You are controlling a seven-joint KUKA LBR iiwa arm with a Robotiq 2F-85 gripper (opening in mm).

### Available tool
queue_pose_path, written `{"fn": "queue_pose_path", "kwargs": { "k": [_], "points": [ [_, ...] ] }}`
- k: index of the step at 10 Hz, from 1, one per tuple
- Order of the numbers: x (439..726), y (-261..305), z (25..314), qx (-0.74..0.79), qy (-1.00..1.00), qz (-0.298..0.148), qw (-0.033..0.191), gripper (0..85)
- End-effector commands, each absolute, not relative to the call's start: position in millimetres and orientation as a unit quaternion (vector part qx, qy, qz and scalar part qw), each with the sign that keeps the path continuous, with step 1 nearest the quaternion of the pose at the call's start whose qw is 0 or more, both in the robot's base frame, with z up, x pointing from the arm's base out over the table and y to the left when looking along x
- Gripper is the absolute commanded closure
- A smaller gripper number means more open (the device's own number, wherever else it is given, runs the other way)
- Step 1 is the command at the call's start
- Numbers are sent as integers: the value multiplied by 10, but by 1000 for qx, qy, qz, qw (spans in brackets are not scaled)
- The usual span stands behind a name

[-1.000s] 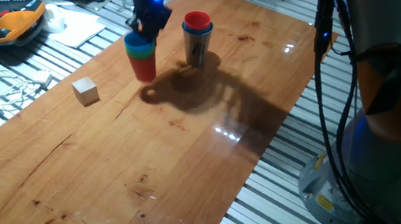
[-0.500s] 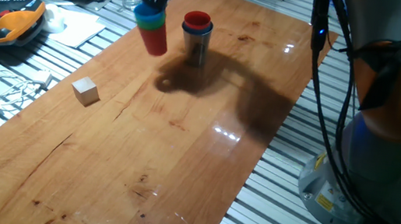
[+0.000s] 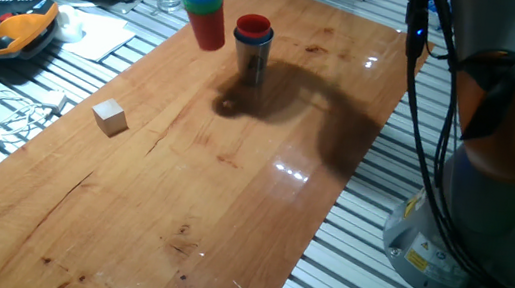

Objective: Stack the cups

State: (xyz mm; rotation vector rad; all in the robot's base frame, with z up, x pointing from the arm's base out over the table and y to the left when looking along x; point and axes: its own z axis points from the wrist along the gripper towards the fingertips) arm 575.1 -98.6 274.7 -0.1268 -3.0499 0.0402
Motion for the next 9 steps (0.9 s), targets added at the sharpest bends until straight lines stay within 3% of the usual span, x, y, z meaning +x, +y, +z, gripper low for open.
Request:
{"fn": "queue_pose_path", "kwargs": {
  "k": [1,6,9],
  "points": [
    [5755,-1003,2732,-25,-999,20,45,850],
    [5808,-945,2695,-58,-997,7,59,850],
    [5808,-945,2695,-125,-991,28,43,850]
  ]
}}
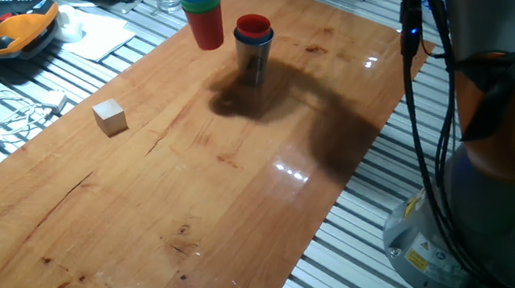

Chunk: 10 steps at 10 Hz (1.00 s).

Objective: Stack the cups

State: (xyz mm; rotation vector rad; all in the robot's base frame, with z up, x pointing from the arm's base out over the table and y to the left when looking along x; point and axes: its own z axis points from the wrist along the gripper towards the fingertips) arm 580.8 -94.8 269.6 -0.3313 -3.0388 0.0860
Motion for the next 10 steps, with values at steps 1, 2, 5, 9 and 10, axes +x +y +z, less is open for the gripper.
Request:
{"fn": "queue_pose_path", "kwargs": {
  "k": [1,2,5,9,10],
  "points": [
    [5808,-945,2695,-129,-990,34,39,850],
    [5808,-945,2695,-122,-991,32,41,850],
    [5813,-1183,2770,-74,-995,30,54,850],
    [5787,-1704,2834,-18,-997,44,57,850],
    [5751,-1840,2806,-7,-998,39,57,850]
  ]
}}
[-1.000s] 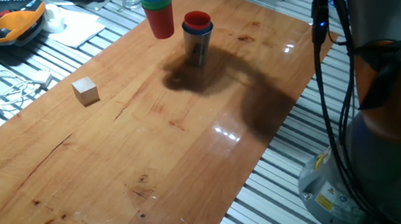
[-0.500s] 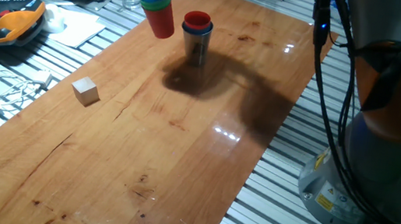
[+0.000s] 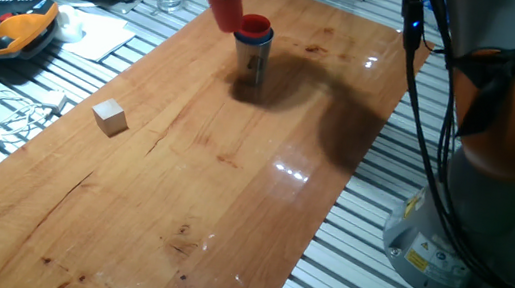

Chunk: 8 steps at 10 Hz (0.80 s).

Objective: Stack the cups

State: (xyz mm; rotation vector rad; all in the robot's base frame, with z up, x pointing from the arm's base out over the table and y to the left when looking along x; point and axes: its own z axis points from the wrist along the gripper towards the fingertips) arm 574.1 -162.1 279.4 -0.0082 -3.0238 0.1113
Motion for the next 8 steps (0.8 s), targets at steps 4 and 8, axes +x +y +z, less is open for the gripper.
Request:
{"fn": "queue_pose_path", "kwargs": {
  "k": [4,8],
  "points": [
    [5674,-2072,2797,16,-997,39,72,850],
    [5659,-2063,2717,14,-997,37,71,850]
  ]
}}
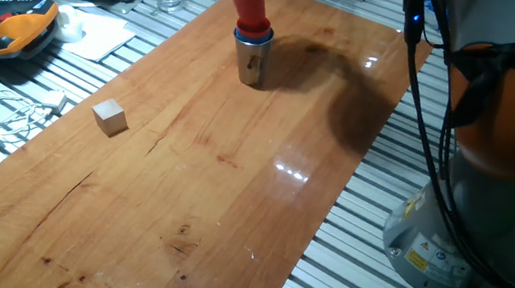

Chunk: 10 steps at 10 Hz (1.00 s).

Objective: Stack the cups

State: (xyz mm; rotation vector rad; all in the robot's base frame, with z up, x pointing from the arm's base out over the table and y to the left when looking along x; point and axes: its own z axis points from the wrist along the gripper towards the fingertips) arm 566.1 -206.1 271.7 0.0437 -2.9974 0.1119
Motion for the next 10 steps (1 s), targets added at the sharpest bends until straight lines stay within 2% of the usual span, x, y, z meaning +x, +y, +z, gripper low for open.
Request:
{"fn": "queue_pose_path", "kwargs": {
  "k": [1,8,10],
  "points": [
    [5664,-2058,2707,15,-997,39,70,850],
    [5681,-2041,2439,18,-998,34,52,850],
    [5713,-2045,2372,20,-998,31,53,850]
  ]
}}
